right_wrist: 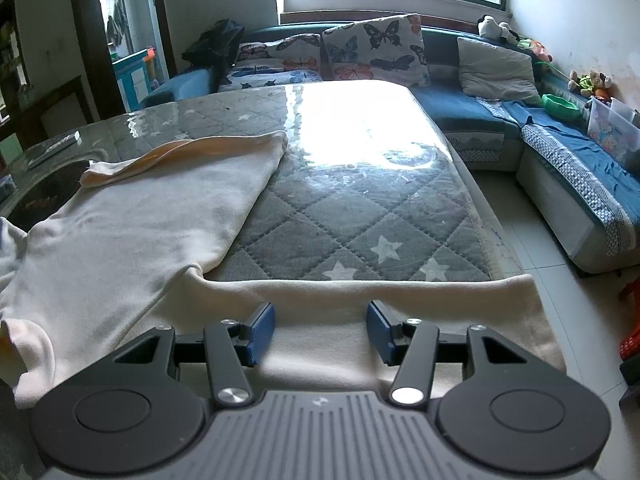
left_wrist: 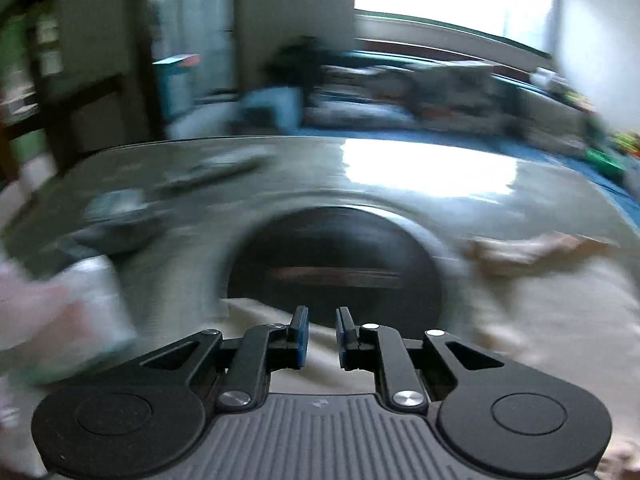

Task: Fold clothes
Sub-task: 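Fold the sleeve across the garment body with the left gripper and release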

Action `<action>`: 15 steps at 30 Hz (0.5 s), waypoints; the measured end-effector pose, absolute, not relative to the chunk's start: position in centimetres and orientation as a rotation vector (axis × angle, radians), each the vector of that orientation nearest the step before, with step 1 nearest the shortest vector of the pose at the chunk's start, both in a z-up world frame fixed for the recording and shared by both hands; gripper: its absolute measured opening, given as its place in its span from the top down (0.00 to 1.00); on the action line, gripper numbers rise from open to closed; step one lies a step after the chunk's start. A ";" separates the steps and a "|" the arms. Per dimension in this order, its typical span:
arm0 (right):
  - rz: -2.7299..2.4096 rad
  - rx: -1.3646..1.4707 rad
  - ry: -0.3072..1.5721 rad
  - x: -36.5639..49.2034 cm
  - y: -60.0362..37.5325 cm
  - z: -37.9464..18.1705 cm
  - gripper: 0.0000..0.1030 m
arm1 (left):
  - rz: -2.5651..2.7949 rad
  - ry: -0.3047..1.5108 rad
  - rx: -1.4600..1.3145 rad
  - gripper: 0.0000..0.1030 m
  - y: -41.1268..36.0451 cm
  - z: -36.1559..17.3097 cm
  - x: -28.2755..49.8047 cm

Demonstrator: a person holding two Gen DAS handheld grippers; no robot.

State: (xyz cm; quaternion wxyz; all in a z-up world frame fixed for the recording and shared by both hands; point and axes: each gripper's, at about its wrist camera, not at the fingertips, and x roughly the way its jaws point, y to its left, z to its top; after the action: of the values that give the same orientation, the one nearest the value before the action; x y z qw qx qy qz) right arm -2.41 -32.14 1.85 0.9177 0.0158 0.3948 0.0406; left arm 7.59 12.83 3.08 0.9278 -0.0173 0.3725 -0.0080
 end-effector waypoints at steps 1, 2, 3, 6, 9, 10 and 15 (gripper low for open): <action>0.084 0.032 0.811 -2.4 -32.1 1.8 0.48 | -0.077 0.783 -0.037 0.85 11.4 2.9 8.1; 0.084 0.034 0.810 -2.4 -32.2 1.8 0.48 | -0.129 0.808 -0.039 0.85 10.0 2.5 8.7; 0.085 0.037 0.810 -2.4 -32.2 1.8 0.48 | -0.175 0.826 -0.030 0.86 8.7 2.1 9.4; 0.087 0.043 0.809 -2.3 -32.3 1.8 0.48 | -0.262 0.871 0.008 0.86 5.2 1.1 11.5; 0.091 0.046 0.810 -2.3 -32.4 1.8 0.48 | -0.302 0.911 0.019 0.86 3.1 0.4 13.6; 0.093 0.047 0.811 -2.3 -32.5 1.9 0.48 | -0.306 0.923 0.022 0.86 2.6 0.2 14.3; 0.103 0.062 0.812 -2.2 -32.8 2.0 0.48 | -0.330 0.942 0.060 0.85 0.8 0.0 17.1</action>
State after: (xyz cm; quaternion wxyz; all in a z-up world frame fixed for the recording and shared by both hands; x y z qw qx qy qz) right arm -2.23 -32.82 1.96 0.9169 0.0303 0.3947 0.0501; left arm 17.06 0.84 0.01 0.8775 0.0288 0.4518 -0.1582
